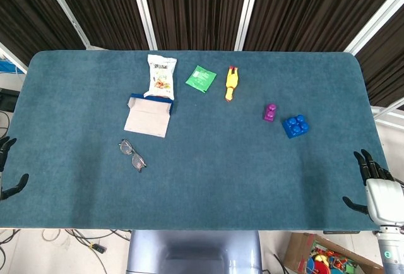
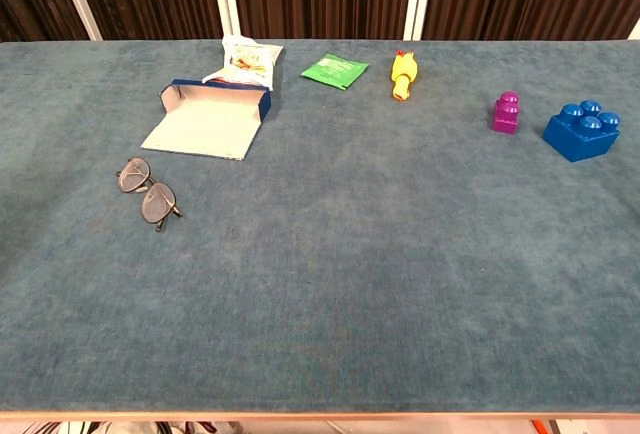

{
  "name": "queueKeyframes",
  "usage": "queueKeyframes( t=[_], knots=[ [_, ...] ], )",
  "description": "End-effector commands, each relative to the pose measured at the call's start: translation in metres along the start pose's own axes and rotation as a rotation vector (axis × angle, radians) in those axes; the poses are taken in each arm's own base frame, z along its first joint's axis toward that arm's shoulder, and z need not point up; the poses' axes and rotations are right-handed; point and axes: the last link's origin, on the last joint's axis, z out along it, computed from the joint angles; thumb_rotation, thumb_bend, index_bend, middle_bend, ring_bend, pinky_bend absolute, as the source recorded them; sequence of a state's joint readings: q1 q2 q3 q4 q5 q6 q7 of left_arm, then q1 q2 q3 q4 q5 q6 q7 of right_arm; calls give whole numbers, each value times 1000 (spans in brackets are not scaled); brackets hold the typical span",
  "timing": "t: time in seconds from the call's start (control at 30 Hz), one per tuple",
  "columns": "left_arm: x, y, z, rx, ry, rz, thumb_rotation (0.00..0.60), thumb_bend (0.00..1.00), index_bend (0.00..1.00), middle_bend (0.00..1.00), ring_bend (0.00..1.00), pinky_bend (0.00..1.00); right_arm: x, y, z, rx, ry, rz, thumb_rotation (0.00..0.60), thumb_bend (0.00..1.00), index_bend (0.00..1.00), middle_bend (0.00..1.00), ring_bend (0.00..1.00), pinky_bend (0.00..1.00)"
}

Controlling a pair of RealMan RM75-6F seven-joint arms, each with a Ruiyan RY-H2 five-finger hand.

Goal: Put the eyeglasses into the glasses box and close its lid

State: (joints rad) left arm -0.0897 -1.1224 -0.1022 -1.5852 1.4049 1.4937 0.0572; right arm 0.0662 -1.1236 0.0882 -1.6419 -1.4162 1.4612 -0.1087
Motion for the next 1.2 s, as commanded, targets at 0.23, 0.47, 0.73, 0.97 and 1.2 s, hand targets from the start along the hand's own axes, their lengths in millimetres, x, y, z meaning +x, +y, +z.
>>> queueKeyframes(
  t=[0.23,0.47,0.73,0.97,1.2],
  knots=[
    [-1,2,3,-29,7,0,600,264,112,113,0,63,0,0,0,-5,-3,4,600,146,17,52,186,262],
    [-2,20,23,-197,0,13,600,266,133,115,0,63,-1,1,-1,-24,-12,27,600,146,10,52,186,262],
    [-5,69,85,-437,-184,104,600,274,208,114,0,78,-2,0,-1,-34,-24,35,600,147,6,52,186,262],
    [-23,108,130,-535,-287,177,600,337,271,114,0,61,-2,1,0,-61,-33,55,600,146,5,52,186,262],
    [-42,134,153,-587,-400,172,600,368,338,115,0,60,-1,2,0,-75,-35,60,600,146,5,52,186,262]
  ],
)
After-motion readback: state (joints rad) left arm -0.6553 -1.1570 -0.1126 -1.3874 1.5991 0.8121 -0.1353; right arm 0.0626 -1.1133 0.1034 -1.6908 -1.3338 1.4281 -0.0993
